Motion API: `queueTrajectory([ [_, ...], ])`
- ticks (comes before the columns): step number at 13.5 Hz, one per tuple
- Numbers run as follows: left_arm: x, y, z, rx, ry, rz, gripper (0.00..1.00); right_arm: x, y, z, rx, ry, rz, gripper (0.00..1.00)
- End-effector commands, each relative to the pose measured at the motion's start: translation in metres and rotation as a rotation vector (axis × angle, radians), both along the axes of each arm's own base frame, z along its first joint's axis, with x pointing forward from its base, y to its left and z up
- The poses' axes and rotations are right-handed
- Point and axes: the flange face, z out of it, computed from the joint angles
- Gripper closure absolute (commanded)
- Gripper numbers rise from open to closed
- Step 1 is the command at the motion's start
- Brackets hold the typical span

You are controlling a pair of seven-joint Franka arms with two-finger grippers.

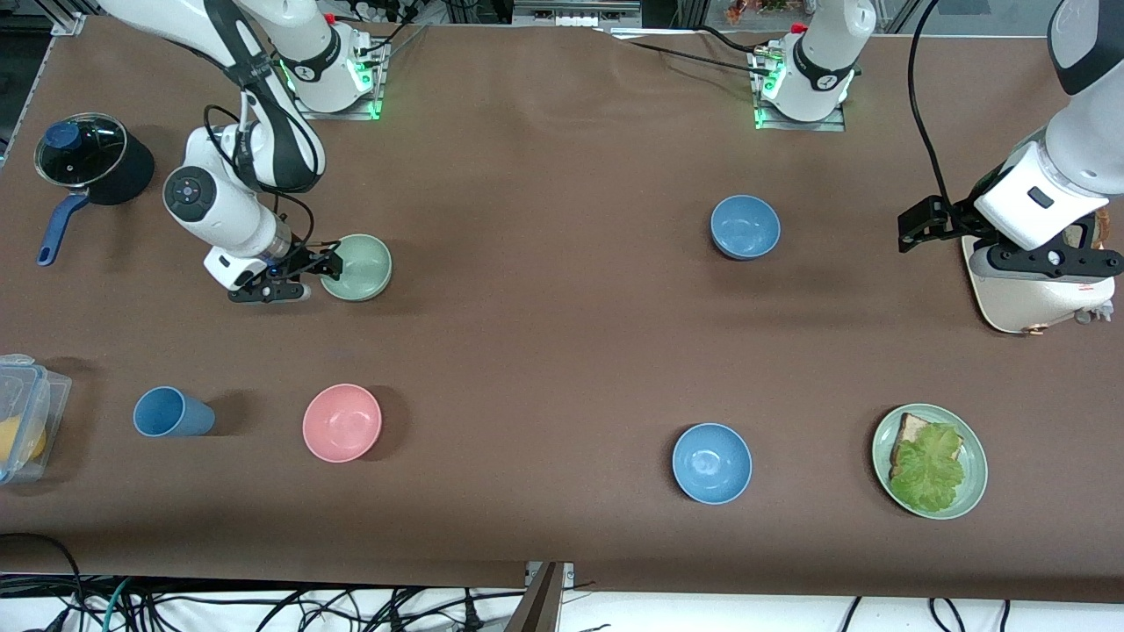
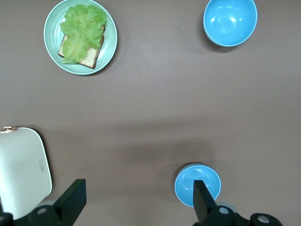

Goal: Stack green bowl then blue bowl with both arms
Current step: 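Reach the right gripper down to the rim of the green bowl, then grip the green bowl rim and drag it toward the table center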

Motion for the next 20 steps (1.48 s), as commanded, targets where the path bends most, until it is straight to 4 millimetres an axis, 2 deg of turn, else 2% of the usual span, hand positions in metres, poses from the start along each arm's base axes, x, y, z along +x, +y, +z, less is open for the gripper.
queueTrajectory([
  [1, -0.001, -0.001, 0.004, -0.034, 0.009, 0.014, 0.0, -0.005, 0.004, 0.001, 0.006, -0.016, -0.009, 0.65],
  [3, -0.001, -0.001, 0.004, -0.033, 0.009, 0.013, 0.0, -0.005, 0.005, 0.001, 0.006, -0.011, -0.017, 0.95],
  [4, -0.001, -0.002, 0.004, -0.034, 0.009, 0.013, 0.0, -0.004, 0.007, 0.003, 0.005, -0.01, -0.048, 1.0],
  [5, -0.001, -0.001, 0.004, -0.033, 0.009, 0.013, 0.0, -0.003, 0.014, 0.005, 0.006, -0.012, -0.069, 1.0],
  [7, -0.001, -0.001, 0.004, -0.034, 0.009, 0.013, 0.0, 0.007, 0.035, 0.026, 0.018, -0.031, -0.083, 1.0],
  [10, -0.002, -0.001, 0.004, -0.034, 0.015, 0.014, 0.0, 0.042, 0.104, 0.077, 0.045, -0.027, -0.119, 1.0],
  [13, -0.002, -0.001, 0.004, -0.034, 0.017, 0.013, 0.0, 0.069, 0.187, 0.097, 0.055, 0.009, -0.187, 1.0],
  [15, -0.002, -0.001, 0.004, -0.034, 0.017, 0.013, 0.0, 0.076, 0.255, 0.091, 0.072, 0.005, -0.259, 1.0],
  [17, -0.002, -0.001, 0.004, -0.034, 0.015, 0.013, 0.0, 0.075, 0.32, 0.072, 0.08, 0.007, -0.312, 1.0],
  [18, -0.002, -0.001, 0.004, -0.034, 0.015, 0.013, 0.0, 0.068, 0.347, 0.06, 0.079, 0.018, -0.319, 1.0],
  [20, -0.002, -0.001, 0.004, -0.034, 0.017, 0.011, 0.0, 0.053, 0.381, 0.03, 0.067, 0.035, -0.347, 1.0],
])
